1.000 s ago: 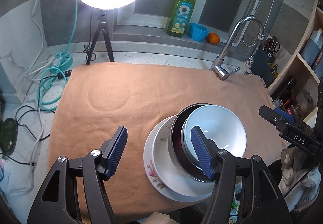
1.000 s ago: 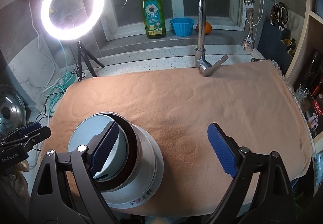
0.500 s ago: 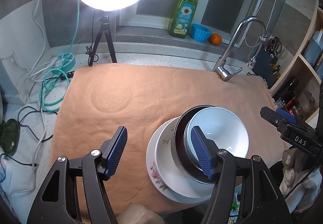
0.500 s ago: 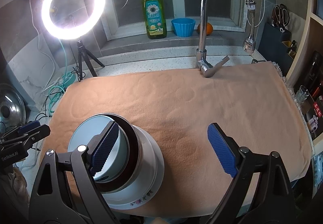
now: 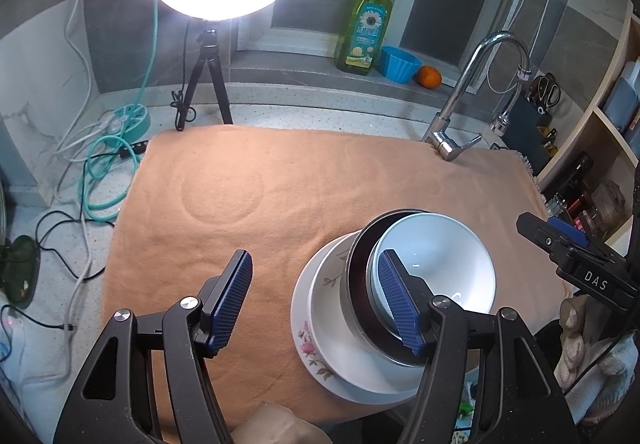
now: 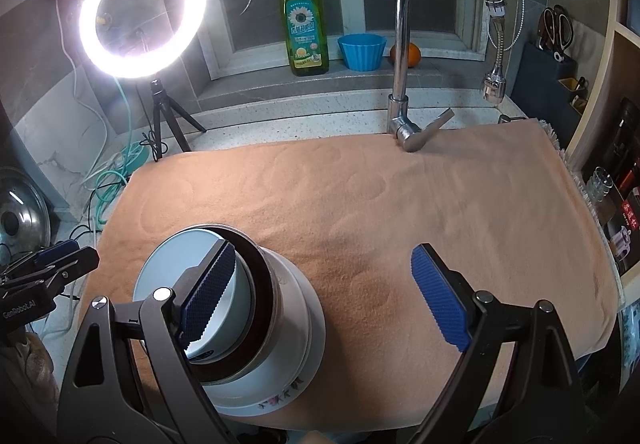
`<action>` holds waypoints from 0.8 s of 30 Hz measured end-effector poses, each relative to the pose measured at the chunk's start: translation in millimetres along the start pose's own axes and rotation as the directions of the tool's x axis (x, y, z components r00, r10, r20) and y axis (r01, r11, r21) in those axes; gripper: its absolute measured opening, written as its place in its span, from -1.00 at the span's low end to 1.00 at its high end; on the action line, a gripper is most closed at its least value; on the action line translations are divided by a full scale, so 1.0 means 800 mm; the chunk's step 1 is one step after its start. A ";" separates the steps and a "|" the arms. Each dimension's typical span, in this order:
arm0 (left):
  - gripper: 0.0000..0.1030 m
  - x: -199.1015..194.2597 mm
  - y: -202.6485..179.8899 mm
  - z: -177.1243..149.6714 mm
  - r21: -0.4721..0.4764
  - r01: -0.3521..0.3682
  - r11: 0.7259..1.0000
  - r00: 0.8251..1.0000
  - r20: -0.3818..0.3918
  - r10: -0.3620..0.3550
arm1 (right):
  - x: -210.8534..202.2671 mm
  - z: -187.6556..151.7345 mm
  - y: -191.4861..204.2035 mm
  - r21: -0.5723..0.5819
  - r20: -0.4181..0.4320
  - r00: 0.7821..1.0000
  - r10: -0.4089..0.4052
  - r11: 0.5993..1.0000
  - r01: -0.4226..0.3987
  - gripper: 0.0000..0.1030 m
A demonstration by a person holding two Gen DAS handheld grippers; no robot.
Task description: Organize plates and bowls
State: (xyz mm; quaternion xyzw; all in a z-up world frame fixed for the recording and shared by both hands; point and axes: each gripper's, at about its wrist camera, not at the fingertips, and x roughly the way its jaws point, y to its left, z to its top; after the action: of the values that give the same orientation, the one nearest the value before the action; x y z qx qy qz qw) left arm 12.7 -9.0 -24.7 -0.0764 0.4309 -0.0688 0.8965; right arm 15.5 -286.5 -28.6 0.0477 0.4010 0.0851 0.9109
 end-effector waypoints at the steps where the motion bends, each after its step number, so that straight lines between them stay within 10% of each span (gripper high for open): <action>1: 0.27 0.000 0.000 0.000 0.001 0.000 1.000 1.000 -0.001 0.000 | 0.000 0.000 0.000 0.000 -0.001 1.000 0.001 1.000 -0.001 0.78; 24: 0.27 0.006 0.000 0.003 -0.006 -0.004 1.000 1.000 -0.003 0.004 | 0.006 0.001 -0.001 0.000 -0.009 1.000 0.005 1.000 -0.005 0.78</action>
State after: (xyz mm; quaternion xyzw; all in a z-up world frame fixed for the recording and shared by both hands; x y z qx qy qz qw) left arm 17.6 -9.4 -26.5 -0.0781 0.4329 -0.0657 0.8957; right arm 19.8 -286.7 -31.9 0.0484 0.4051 0.0873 0.9088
